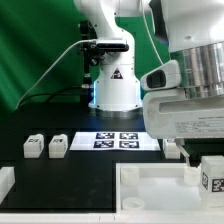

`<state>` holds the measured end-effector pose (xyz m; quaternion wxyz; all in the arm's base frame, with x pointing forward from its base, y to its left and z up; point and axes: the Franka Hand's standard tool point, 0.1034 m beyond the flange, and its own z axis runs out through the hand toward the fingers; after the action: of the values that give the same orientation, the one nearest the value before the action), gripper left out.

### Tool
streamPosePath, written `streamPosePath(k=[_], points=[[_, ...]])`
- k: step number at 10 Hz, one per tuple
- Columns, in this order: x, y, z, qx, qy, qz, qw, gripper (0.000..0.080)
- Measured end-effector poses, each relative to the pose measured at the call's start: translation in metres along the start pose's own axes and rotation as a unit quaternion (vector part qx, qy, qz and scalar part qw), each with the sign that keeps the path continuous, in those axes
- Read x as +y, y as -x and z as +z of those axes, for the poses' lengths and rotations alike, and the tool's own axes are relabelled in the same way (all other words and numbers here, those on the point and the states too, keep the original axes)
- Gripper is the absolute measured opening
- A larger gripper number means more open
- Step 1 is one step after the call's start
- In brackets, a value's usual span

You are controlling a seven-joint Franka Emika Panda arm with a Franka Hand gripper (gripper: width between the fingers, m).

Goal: Assemble one leg

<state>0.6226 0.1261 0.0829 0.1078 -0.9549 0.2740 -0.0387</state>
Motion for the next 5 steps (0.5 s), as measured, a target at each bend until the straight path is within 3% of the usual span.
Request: streamPosePath(k=[1,2,3,4,5], points=[[0.0008,-0.0001,0.0005,-0.001,0.004,-0.073,0.997,0.0649],[0.0019,-0.0023,0.0028,-0.011,0.032,-0.184,0.982,0.0649],[-0.0018,-0.0074,0.0055,-0.017,0.044,-0.240,0.970,0.0649],[-0.0019,-0.0081,0.0055,-0.013,0.040,-0.235,0.971,0.0649],[-0.0017,-0.0074,0.0062,-0.013,0.040,-0.227,0.973,0.0505]])
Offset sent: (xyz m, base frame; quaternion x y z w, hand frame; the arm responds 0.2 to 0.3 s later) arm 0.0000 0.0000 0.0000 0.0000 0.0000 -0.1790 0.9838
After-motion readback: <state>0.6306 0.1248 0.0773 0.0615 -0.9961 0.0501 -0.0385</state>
